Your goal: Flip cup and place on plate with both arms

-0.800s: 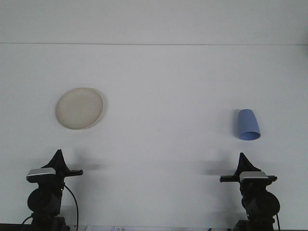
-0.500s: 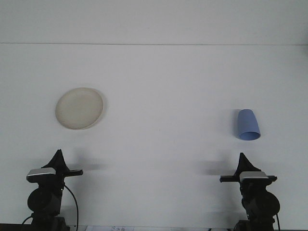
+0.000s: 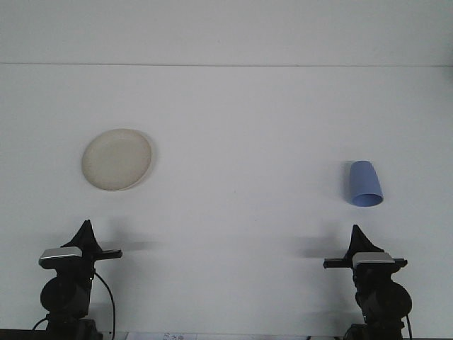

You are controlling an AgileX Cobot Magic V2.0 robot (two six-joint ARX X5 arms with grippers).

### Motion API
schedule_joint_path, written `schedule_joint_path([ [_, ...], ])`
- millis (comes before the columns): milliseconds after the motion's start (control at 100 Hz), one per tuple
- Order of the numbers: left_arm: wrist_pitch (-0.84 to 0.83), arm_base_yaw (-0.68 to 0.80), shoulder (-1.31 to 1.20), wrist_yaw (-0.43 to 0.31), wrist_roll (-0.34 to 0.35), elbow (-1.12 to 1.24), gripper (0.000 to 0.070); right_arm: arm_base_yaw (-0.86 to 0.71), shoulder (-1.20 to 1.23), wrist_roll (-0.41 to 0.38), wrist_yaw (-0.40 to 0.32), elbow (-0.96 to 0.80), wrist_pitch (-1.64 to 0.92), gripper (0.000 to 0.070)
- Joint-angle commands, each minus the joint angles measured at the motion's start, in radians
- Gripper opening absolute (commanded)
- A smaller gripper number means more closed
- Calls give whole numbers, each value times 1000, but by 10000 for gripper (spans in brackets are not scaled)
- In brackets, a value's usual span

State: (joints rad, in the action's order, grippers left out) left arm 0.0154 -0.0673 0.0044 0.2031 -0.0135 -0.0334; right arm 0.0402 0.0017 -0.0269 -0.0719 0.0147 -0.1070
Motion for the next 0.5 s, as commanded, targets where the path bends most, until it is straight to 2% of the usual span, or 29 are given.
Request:
schedule_joint_path([
  [0, 14, 2, -2, -2, -3, 19, 14, 0, 0, -10, 0, -2, 21, 6],
  [70, 13, 2, -2, -2, -3, 19, 14, 0, 0, -25, -10, -2, 42, 6],
  [250, 14, 2, -1, -2, -3, 19, 14, -1, 0, -222, -71, -2, 45, 6],
  [430, 14, 2, -2, -2, -3, 19, 14, -1, 0, -381, -70, 5, 89, 6],
  [490, 14, 2, -2, -2, -2, 19, 14, -1, 0, -424, -46, 34, 71, 6],
])
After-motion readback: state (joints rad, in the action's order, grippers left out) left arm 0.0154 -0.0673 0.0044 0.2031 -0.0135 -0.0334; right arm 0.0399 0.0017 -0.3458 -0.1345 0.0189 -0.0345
